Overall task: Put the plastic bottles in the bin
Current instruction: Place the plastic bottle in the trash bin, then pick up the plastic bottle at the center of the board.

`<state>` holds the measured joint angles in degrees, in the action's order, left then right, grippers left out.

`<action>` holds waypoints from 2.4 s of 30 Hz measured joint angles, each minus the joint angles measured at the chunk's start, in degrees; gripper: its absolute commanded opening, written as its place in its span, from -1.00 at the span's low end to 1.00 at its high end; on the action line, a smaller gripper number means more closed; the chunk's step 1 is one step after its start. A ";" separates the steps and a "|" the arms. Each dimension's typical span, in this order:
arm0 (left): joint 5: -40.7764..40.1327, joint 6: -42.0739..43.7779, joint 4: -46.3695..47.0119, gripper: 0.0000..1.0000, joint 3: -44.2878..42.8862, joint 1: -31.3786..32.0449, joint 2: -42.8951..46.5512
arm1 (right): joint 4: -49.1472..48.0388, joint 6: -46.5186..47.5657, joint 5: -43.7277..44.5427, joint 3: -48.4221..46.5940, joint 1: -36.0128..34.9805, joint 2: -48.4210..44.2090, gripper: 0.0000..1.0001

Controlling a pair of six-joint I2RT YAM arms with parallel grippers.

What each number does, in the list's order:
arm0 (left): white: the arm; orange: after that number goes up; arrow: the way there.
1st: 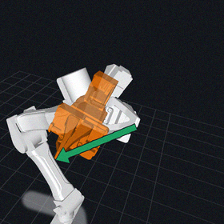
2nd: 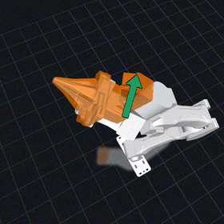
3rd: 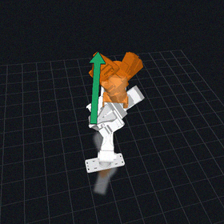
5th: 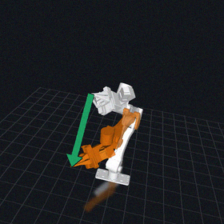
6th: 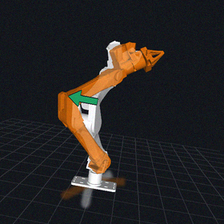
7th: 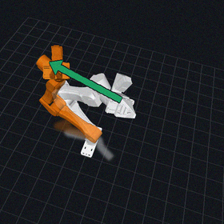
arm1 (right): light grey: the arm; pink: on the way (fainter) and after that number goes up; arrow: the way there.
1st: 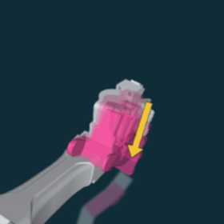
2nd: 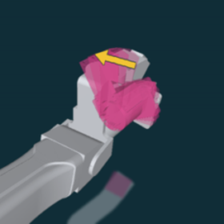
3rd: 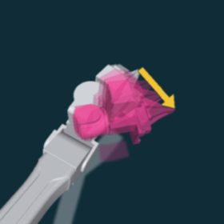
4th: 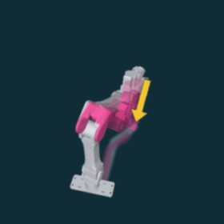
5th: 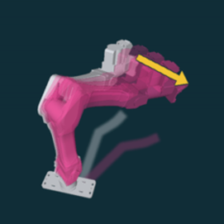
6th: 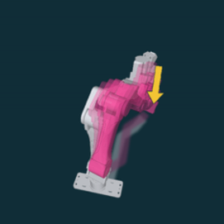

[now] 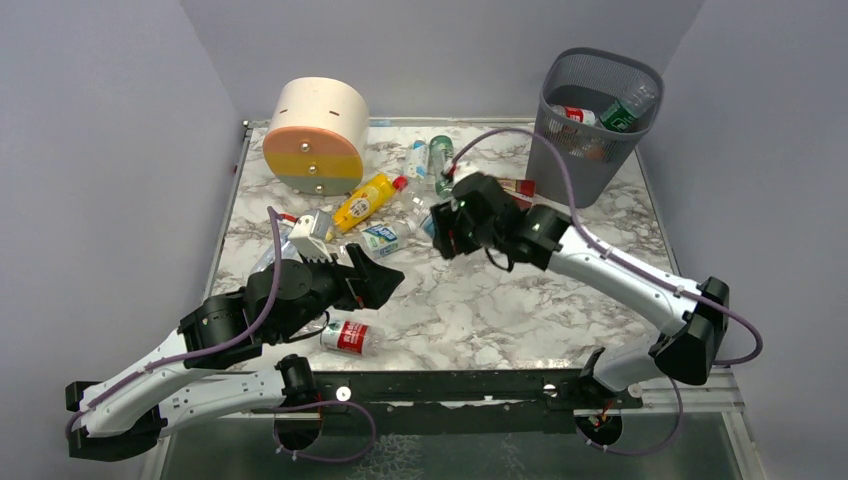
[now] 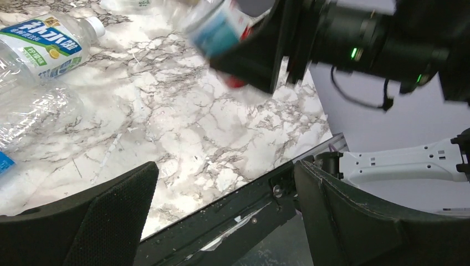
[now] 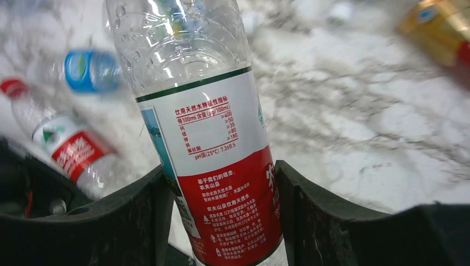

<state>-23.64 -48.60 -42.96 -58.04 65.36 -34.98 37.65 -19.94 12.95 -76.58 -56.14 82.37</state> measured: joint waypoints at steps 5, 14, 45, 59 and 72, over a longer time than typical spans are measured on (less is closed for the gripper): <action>0.02 0.00 0.02 0.98 0.22 0.00 0.33 | 2.43 0.00 -0.17 -7.93 12.22 -0.02 0.20; 0.04 0.00 0.00 0.98 0.81 0.00 0.26 | 4.79 0.07 -3.30 -27.74 28.44 3.28 0.20; 0.09 -0.09 -0.07 0.98 2.49 0.00 0.70 | 4.85 -9.11 -31.52 -55.43 63.71 28.55 0.90; -0.44 -0.02 -1.60 0.98 2.49 0.00 -0.72 | 4.72 -10.10 -34.95 -50.14 65.59 22.29 0.96; -1.29 5.68 -2.93 0.98 2.45 -1.99 -15.87 | -0.04 -10.01 -44.68 -23.04 57.86 -1.60 0.97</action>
<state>-24.93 -42.92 -45.89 -55.59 63.37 -50.85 37.60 -29.95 -31.73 -99.61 1.72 80.77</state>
